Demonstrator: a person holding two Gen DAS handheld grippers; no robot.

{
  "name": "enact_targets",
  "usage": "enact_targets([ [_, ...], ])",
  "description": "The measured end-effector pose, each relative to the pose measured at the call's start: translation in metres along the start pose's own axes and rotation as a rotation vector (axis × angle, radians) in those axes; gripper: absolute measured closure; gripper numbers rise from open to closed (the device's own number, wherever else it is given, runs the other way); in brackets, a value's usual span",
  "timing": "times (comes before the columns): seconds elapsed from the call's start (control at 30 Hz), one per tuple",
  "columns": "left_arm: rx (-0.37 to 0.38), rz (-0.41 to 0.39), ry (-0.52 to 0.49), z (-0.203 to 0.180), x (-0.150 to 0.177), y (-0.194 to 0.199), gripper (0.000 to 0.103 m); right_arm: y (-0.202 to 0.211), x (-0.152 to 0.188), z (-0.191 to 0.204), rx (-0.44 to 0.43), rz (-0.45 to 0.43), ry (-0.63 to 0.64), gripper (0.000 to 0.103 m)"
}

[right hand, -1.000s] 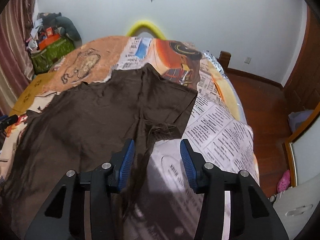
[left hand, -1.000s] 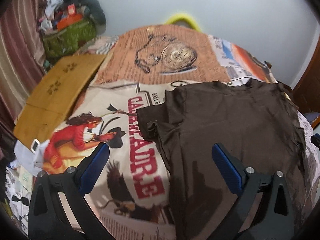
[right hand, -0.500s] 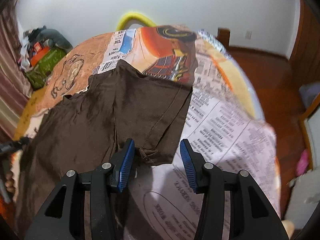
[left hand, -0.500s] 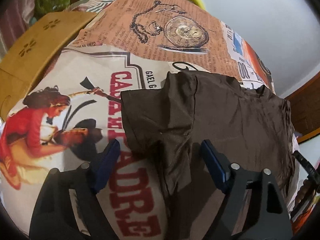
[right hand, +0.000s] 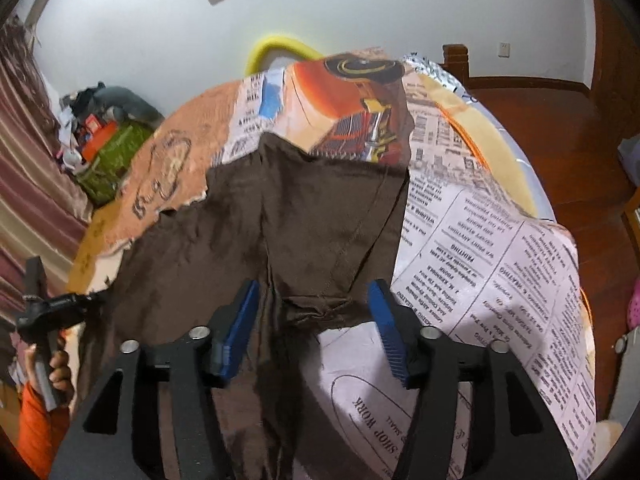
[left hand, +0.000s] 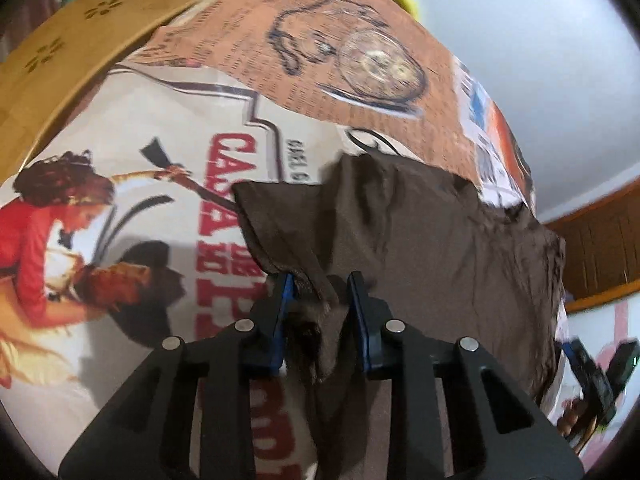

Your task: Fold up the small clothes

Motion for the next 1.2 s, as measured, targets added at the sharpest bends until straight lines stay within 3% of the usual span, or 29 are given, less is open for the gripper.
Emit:
enact_targets([
  [0.17, 0.066, 0.025, 0.088, 0.016, -0.010, -0.012, 0.074, -0.014, 0.007, 0.000, 0.038, 0.044, 0.030, 0.040],
  [0.37, 0.034, -0.017, 0.012, 0.007, -0.012, -0.008, 0.091, -0.025, 0.011, -0.005, 0.006, 0.038, -0.010, 0.039],
  [0.5, -0.048, -0.119, -0.120, -0.016, -0.012, 0.018, 0.092, -0.030, 0.009, -0.007, -0.002, 0.021, -0.023, 0.041],
  [0.57, -0.105, -0.189, -0.215, -0.038, -0.011, 0.036, 0.093, -0.032, 0.011, -0.005, 0.015, 0.008, -0.011, 0.052],
  [0.67, -0.172, -0.269, -0.348, -0.075, -0.007, 0.058, 0.093, -0.033, 0.015, -0.001, 0.042, -0.002, 0.030, 0.059],
  [0.8, -0.177, -0.318, -0.476, -0.120, 0.002, 0.072, 0.096, -0.033, 0.016, 0.000, 0.064, -0.006, 0.076, 0.069],
  [0.9, -0.154, -0.285, -0.535, -0.144, 0.013, 0.065, 0.096, -0.031, 0.014, -0.004, 0.035, 0.007, 0.057, 0.076],
  [1.03, -0.081, -0.152, -0.508, -0.148, 0.026, 0.044, 0.096, -0.024, 0.014, -0.009, 0.005, 0.002, 0.035, 0.080],
  [1.13, -0.070, -0.138, -0.477, -0.139, 0.032, 0.043, 0.095, -0.021, 0.015, -0.009, 0.020, 0.006, 0.057, 0.082],
  [1.2, -0.093, -0.159, -0.450, -0.126, 0.026, 0.051, 0.087, -0.021, 0.015, -0.011, 0.035, 0.013, 0.077, 0.083],
])
Point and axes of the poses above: each gripper's, at about its wrist camera, not at the fingertips, and y roughly against the way its jaws point, z to its left, x to its underside, the point moved 1 cm from there along -y, roughly the way its jaws point, and after that the axes turned 1 degree about -z, right-handed, at the moved point
